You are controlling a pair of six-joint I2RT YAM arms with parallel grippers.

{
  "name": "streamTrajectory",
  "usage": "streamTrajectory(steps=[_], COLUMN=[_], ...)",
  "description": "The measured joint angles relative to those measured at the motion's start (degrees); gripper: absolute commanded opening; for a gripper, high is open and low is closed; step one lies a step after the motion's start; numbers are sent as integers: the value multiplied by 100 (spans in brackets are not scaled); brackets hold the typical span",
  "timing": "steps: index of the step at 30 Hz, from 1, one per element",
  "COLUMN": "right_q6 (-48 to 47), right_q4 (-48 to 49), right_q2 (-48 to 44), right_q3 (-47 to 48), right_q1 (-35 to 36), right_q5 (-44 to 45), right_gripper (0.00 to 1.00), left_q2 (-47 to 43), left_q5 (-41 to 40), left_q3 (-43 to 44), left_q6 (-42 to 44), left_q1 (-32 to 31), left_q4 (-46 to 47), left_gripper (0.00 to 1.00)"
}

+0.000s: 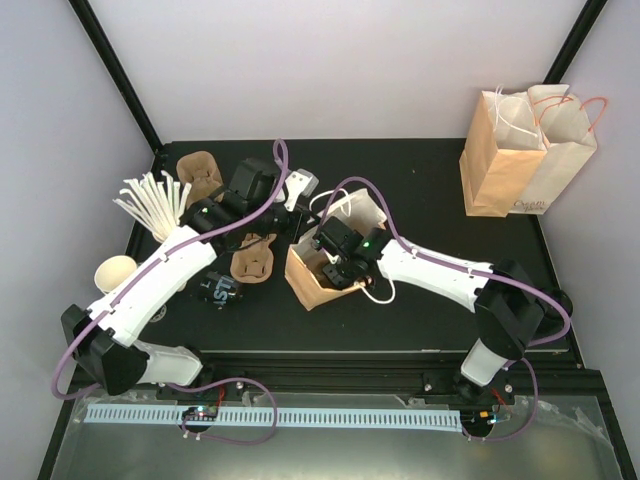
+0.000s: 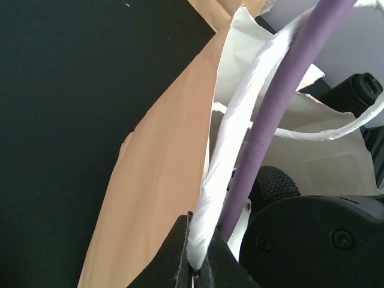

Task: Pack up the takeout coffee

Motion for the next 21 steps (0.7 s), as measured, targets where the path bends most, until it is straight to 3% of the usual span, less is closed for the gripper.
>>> streamTrajectory(steps=[9, 21], right_q6=[-28, 2], right_q4=[70, 197], right_q2=[70, 85], right_q3=[-13, -125], right_q1=[153, 262], right_q5=[299, 535], right_gripper=[30, 31], left_q2=[-39, 164], left_q5=[-455, -146], left_q3=[-44, 72], left_q6=[-402, -745], left_q1=[-46, 66], left_q4=[74, 105], left_gripper=[2, 2])
